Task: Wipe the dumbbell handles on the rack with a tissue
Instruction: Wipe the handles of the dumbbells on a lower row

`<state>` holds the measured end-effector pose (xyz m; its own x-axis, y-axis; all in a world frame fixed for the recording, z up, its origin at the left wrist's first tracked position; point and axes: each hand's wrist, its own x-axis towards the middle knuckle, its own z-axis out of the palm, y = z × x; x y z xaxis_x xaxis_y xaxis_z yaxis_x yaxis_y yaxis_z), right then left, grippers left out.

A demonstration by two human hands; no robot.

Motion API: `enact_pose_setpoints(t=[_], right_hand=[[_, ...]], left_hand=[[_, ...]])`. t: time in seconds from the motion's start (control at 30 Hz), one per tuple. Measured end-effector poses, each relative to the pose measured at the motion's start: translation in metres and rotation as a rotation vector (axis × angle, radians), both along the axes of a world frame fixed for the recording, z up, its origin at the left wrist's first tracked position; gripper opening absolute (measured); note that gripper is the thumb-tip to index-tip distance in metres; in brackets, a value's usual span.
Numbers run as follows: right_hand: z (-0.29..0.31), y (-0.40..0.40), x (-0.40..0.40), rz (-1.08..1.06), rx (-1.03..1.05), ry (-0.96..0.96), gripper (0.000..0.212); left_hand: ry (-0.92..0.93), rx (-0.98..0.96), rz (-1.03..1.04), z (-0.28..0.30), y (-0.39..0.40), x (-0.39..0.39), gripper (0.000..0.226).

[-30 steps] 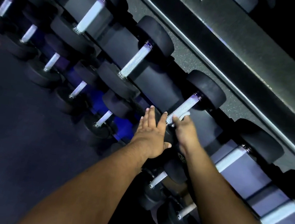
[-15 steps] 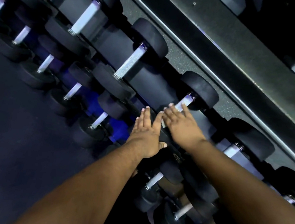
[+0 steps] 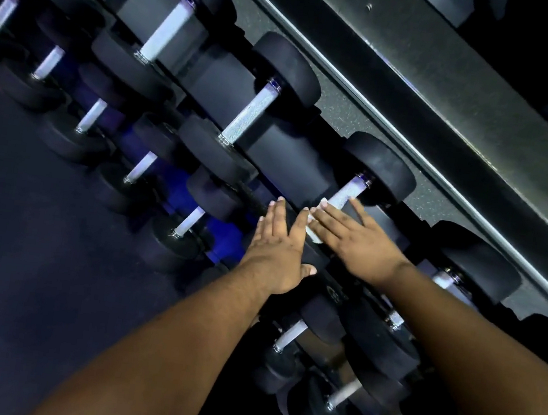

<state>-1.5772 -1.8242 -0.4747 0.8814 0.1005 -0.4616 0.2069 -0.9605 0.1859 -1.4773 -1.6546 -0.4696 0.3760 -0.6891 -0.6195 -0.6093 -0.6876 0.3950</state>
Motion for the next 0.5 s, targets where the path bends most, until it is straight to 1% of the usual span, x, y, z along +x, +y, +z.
enact_pose_setpoints(t=[0.1, 0.13, 0.23, 0.3, 0.4, 0.43, 0.5], right_hand=[[0.001, 0.010, 0.014, -0.010, -0.131, 0.030, 0.064], [-0.001, 0.017, 0.025, 0.000, -0.142, 0.037, 0.062], [-0.003, 0.023, 0.047, 0.030, -0.082, 0.036, 0.054], [-0.004, 0.009, 0.041, 0.039, -0.107, -0.038, 0.053], [-0.005, -0.011, 0.015, -0.151, -0.256, -0.104, 0.062], [-0.005, -0.009, 0.010, -0.207, -0.286, -0.118, 0.062], [-0.007, 0.006, 0.006, -0.271, -0.287, -0.114, 0.063]], left_hand=[[-0.003, 0.011, -0.001, 0.001, -0.001, 0.000, 0.112], [-0.004, 0.014, -0.001, 0.001, -0.001, 0.001, 0.112], [-0.004, 0.026, -0.009, 0.003, -0.002, 0.001, 0.113], [-0.006, 0.034, -0.019, 0.003, -0.002, 0.001, 0.113], [-0.002, 0.035, -0.018, 0.003, -0.001, 0.002, 0.112], [0.002, 0.035, -0.014, 0.003, -0.001, 0.001, 0.112], [0.004, 0.030, -0.010, 0.004, -0.002, 0.001, 0.112]])
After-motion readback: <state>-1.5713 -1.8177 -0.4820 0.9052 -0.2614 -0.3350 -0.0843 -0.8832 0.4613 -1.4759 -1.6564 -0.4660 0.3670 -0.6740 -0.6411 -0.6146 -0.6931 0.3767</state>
